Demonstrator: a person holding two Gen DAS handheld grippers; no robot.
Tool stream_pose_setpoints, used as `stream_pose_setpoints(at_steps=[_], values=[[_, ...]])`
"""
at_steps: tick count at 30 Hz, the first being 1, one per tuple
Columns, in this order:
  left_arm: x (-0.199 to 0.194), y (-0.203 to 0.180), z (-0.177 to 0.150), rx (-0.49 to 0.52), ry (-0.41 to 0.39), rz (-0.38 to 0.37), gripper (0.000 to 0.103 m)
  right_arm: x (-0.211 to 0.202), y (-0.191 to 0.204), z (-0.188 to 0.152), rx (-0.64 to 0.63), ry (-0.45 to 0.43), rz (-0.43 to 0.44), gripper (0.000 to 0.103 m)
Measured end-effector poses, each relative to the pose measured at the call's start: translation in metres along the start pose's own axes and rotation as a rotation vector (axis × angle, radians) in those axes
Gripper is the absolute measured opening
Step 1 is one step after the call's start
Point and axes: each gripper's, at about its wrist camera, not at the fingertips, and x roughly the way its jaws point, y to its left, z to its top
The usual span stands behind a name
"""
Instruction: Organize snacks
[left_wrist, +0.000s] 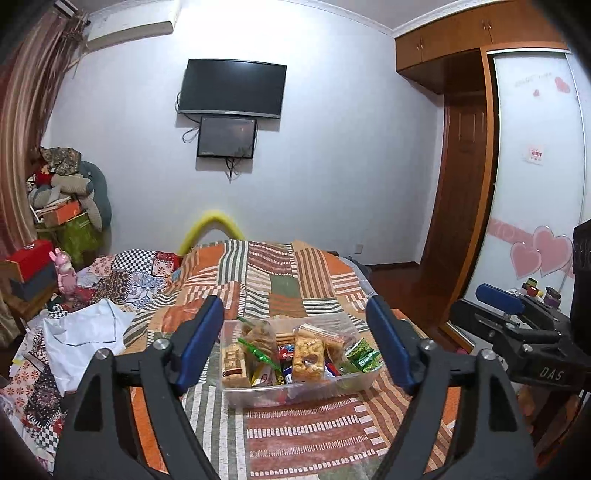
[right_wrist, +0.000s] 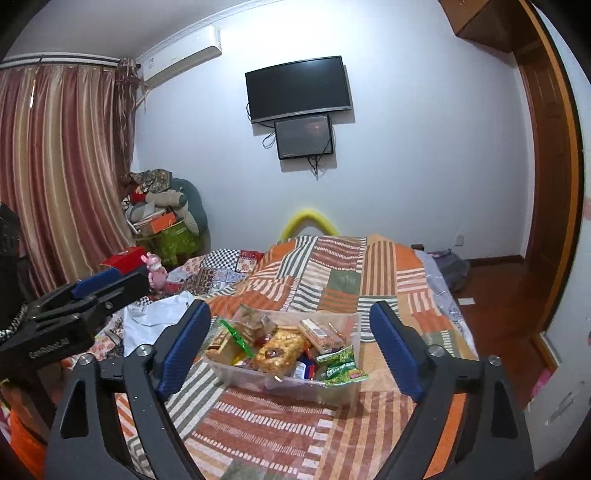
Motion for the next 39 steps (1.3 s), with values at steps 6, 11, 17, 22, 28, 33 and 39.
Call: stream_pose_setpoints(at_steps=[6, 11, 17, 22, 28, 33, 39], values=[[-0.010, -0.002, -0.004, 0.025, -0.017, 0.020, 0.090, -0.002, 0.000, -0.002, 0.005, -0.012, -0.028, 0.102], [-0.012, -0.004, -0.008, 0.024, -0.021, 0.026, 0.101, -0.002, 0.001, -0.002, 0.005, -0.007, -0.042, 0.103], [-0.014, -0.004, -0.012, 0.024, -0.016, 0.025, 0.103, -0.004, 0.001, -0.004, 0.000, -0.006, -0.045, 0.103], [-0.014, -0.004, -0.012, 0.028, -0.017, 0.028, 0.103, -0.005, 0.000, -0.003, 0.002, -0.008, -0.042, 0.103], [-0.013, -0.008, -0.013, 0.039, -0.016, 0.031, 0.103, -0.007, -0.001, -0.004, 0.004, -0.011, -0.043, 0.103], [-0.013, -0.009, -0.014, 0.038, -0.014, 0.028, 0.103, -0.007, -0.002, -0.003, 0.006, -0.009, -0.042, 0.103], [-0.013, -0.008, -0.015, 0.028, -0.005, 0.019, 0.103, -0.008, -0.001, -0.004, 0.005, -0.006, -0.041, 0.103]])
